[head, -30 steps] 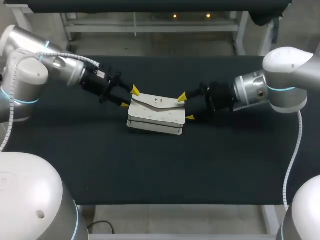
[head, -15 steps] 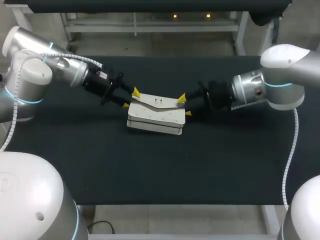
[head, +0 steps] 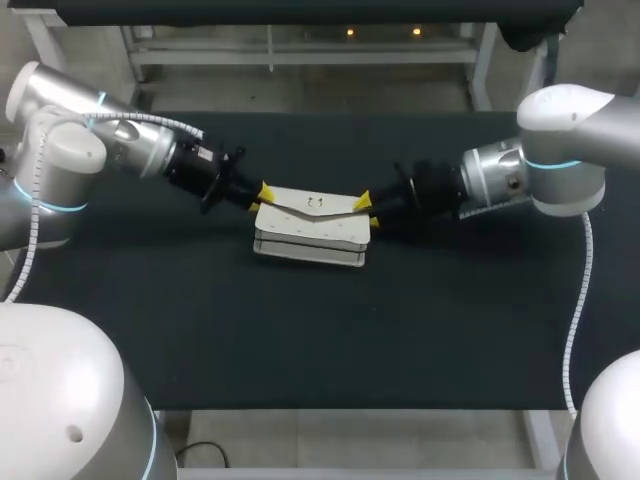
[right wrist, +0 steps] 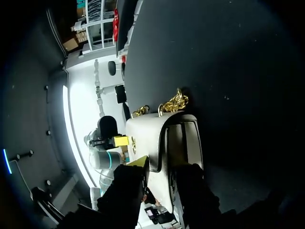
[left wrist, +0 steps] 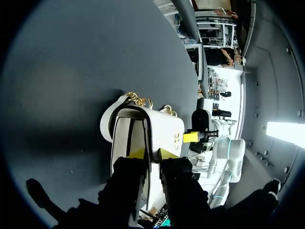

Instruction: Pick up the bag, open it, inspect its contents, close it, and place it on the opposite side

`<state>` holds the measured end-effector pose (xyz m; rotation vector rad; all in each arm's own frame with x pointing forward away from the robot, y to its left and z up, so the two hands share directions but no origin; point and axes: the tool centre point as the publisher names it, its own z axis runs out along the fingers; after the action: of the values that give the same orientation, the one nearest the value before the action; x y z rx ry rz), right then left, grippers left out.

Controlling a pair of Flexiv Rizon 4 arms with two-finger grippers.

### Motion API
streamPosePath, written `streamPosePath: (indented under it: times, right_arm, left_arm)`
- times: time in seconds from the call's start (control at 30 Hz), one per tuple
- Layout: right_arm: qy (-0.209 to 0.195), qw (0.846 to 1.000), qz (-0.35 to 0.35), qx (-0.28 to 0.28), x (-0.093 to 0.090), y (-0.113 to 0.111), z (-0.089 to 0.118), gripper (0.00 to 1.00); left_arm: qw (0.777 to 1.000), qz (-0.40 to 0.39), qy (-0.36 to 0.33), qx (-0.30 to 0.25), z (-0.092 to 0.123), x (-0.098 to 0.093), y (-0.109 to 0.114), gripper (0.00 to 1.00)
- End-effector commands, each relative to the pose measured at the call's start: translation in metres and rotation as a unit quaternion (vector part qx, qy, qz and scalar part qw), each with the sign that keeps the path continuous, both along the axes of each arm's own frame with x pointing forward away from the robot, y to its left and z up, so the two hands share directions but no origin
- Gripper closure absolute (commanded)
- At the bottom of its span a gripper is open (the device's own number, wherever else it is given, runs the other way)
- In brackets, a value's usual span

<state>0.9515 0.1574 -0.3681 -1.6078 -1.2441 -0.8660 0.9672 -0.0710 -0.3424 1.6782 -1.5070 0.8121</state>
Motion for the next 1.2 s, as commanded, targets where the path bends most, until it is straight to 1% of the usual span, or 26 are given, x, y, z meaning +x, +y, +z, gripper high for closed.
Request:
streamPosePath:
  times: [0.03, 0.2, 0.33, 0.37, 0.4, 0.43, 0.47, 0.5, 0.57, 0.63, 0.67, 0.73, 0.77, 0.83, 0.87, 0.9, 0.93, 1.2]
  right_arm:
    - [-0.001, 1.000, 0.002, 0.003, 0.000, 0.001, -0.001, 1.00]
    - [-0.003, 1.000, 0.004, 0.005, -0.002, 0.002, -0.001, 1.00]
    - [-0.012, 1.000, 0.004, 0.001, -0.003, 0.000, 0.004, 1.00]
    - [-0.014, 1.000, 0.004, -0.001, -0.004, 0.000, 0.005, 1.00]
    - [-0.015, 1.000, 0.003, -0.002, -0.004, 0.000, 0.005, 0.89]
    - [-0.015, 1.000, 0.003, -0.002, -0.004, 0.000, 0.006, 0.74]
    - [-0.016, 1.000, 0.003, -0.002, -0.004, 0.000, 0.006, 0.68]
    - [-0.016, 1.000, 0.003, -0.002, -0.004, 0.000, 0.006, 0.67]
    - [-0.016, 1.000, 0.003, -0.001, -0.004, 0.000, 0.006, 0.61]
    - [-0.016, 1.000, 0.004, -0.001, -0.003, 0.001, 0.006, 0.59]
    - [-0.016, 1.000, 0.004, 0.000, -0.003, 0.001, 0.006, 0.59]
    - [-0.016, 1.000, 0.004, 0.000, -0.002, 0.001, 0.006, 0.60]
    - [-0.015, 1.000, 0.005, 0.001, -0.002, 0.001, 0.006, 0.61]
    - [-0.015, 1.000, 0.006, 0.001, -0.002, 0.001, 0.006, 0.66]
    - [-0.015, 1.000, 0.006, 0.001, -0.002, 0.002, 0.006, 0.75]
    - [-0.015, 1.000, 0.006, 0.001, -0.002, 0.002, 0.006, 0.89]
    - [-0.015, 1.000, 0.007, 0.001, -0.002, 0.002, 0.006, 1.00]
    - [-0.016, 1.000, 0.009, 0.000, -0.004, 0.002, 0.004, 1.00]
  left_arm:
    - [1.000, 0.003, 0.002, -0.003, -0.004, 0.000, -0.001, 1.00]
    - [1.000, 0.006, 0.003, -0.011, -0.006, -0.003, 0.002, 1.00]
    - [1.000, 0.003, -0.003, -0.015, -0.003, -0.007, 0.003, 1.00]
    - [1.000, 0.003, -0.006, -0.015, -0.002, -0.008, 0.003, 0.60]
    - [1.000, 0.002, -0.008, -0.015, 0.000, -0.009, 0.002, 0.25]
    - [1.000, 0.003, -0.010, -0.015, 0.001, -0.009, 0.002, 0.20]
    - [1.000, 0.004, -0.012, -0.015, 0.002, -0.008, 0.002, 0.17]
    - [1.000, 0.004, -0.012, -0.015, 0.003, -0.007, 0.003, 0.16]
    - [1.000, 0.006, -0.013, -0.015, 0.002, -0.004, 0.003, 0.19]
    - [1.000, 0.008, -0.012, -0.017, 0.002, -0.001, 0.003, 0.19]
    - [1.000, 0.009, -0.011, -0.018, 0.002, 0.000, 0.002, 0.24]
    - [1.000, 0.010, -0.010, -0.019, 0.001, 0.001, 0.001, 0.41]
    - [1.000, 0.010, -0.009, -0.020, 0.001, 0.002, 0.001, 0.48]
    - [1.000, 0.011, -0.008, -0.020, 0.000, 0.003, 0.001, 0.62]
    - [1.000, 0.011, -0.007, -0.021, 0.000, 0.003, 0.000, 0.78]
    - [1.000, 0.010, -0.007, -0.021, 0.000, 0.003, 0.000, 1.00]
    - [1.000, 0.010, -0.007, -0.022, -0.001, 0.002, 0.000, 1.00]
    - [1.000, 0.008, -0.010, -0.026, 0.000, -0.003, 0.001, 1.00]
